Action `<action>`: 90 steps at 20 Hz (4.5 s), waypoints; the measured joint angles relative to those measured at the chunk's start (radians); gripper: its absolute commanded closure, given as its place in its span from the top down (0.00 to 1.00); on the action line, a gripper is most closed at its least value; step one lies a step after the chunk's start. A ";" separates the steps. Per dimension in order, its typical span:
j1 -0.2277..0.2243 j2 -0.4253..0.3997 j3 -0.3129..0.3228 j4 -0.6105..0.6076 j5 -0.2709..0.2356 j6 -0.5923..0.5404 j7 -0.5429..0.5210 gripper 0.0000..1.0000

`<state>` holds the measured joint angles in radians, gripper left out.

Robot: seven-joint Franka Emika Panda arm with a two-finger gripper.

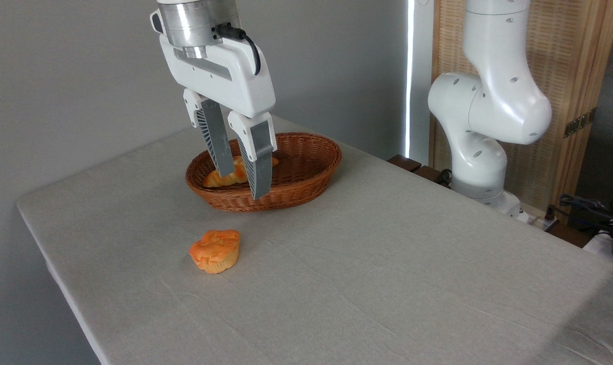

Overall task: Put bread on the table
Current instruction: 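Lower the open gripper into the wicker basket over the braided roll, then close the gripper on the braided bread roll inside the basket, then lift the braided roll up out of the basket, then carry the roll beside the orange bun and lower it onto the table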

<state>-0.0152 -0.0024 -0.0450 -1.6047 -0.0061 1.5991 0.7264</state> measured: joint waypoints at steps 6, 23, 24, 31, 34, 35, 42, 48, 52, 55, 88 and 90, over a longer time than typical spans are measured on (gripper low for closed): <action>0.000 0.000 0.000 -0.011 0.000 0.000 0.000 1.00; -0.264 -0.068 -0.070 -0.291 -0.222 0.186 -0.132 1.00; -0.286 -0.068 -0.080 -0.325 -0.235 0.233 -0.157 1.00; -0.316 -0.069 -0.220 -0.487 -0.246 0.417 -0.240 1.00; -0.331 -0.069 -0.227 -0.538 -0.246 0.496 -0.243 1.00; -0.335 -0.069 -0.227 -0.551 -0.246 0.515 -0.247 1.00; -0.347 -0.070 -0.228 -0.581 -0.246 0.544 -0.260 0.57; -0.350 -0.069 -0.228 -0.595 -0.244 0.556 -0.259 0.38; -0.353 -0.068 -0.228 -0.598 -0.244 0.561 -0.259 0.37; -0.354 -0.068 -0.228 -0.598 -0.244 0.565 -0.259 0.37; -0.355 -0.154 0.102 -0.276 -0.121 0.084 -0.028 0.40; -0.355 -0.160 0.181 -0.277 -0.067 0.076 0.028 0.43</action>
<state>-0.3700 -0.1621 0.1364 -1.8813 -0.0729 1.6747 0.7540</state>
